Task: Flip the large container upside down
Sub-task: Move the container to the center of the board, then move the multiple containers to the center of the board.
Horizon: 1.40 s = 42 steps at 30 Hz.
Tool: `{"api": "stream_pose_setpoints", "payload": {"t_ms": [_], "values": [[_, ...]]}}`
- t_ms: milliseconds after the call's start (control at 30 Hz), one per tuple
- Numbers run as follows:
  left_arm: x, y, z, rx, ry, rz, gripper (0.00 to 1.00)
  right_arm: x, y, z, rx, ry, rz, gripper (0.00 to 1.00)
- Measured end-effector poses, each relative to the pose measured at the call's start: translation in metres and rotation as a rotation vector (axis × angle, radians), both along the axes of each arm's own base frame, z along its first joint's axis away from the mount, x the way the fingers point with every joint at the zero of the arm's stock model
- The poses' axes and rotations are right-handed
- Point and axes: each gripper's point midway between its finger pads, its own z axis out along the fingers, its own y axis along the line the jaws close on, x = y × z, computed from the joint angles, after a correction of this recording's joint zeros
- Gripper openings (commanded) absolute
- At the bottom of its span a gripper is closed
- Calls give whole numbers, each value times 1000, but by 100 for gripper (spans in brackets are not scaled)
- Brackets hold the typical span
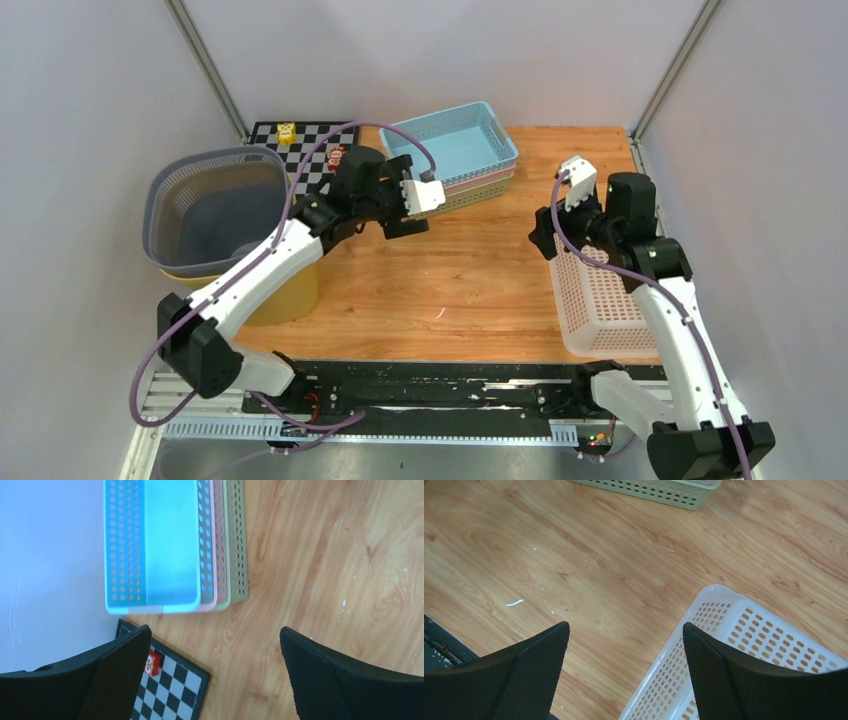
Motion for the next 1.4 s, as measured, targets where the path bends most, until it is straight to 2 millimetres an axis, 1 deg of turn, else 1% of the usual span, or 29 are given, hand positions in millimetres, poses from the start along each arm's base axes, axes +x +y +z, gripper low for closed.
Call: {"api": "stream_pose_setpoints", "payload": {"t_ms": [100, 233, 433, 533, 633, 700, 767, 833, 967, 1100, 1200, 1400], "values": [[15, -18, -3, -10, 30, -23, 100, -12, 6, -2, 27, -37, 45, 88], [39, -41, -9, -16, 66, -35, 100, -20, 10, -6, 49, -88, 73, 89], [76, -73, -31, -19, 141, -32, 97, -19, 6, -9, 41, -139, 54, 88], [90, -86, -38, -29, 168, -30, 91, -16, 1, -8, 29, -169, 27, 89], [100, -96, -45, -36, 194, -27, 84, -13, -5, -3, 17, -206, -7, 89], [105, -100, -47, -40, 206, -24, 80, -11, -9, 1, 8, -228, -30, 88], [109, -106, -49, -47, 221, -25, 78, -8, -12, 3, 2, -243, -48, 88], [112, -110, -53, -51, 235, -26, 73, -6, -14, 5, -4, -252, -62, 88], [114, -113, -61, -51, 267, -20, 69, -4, -17, 6, -9, -263, -77, 88], [118, -117, -68, -53, 289, -10, 58, -4, -17, 4, -12, -261, -81, 88], [120, -118, -77, -47, 311, -3, 56, -4, -18, 3, -13, -261, -82, 88], [117, -115, -93, -25, 348, 14, 32, -4, -19, 4, -14, -268, -89, 88]]}}
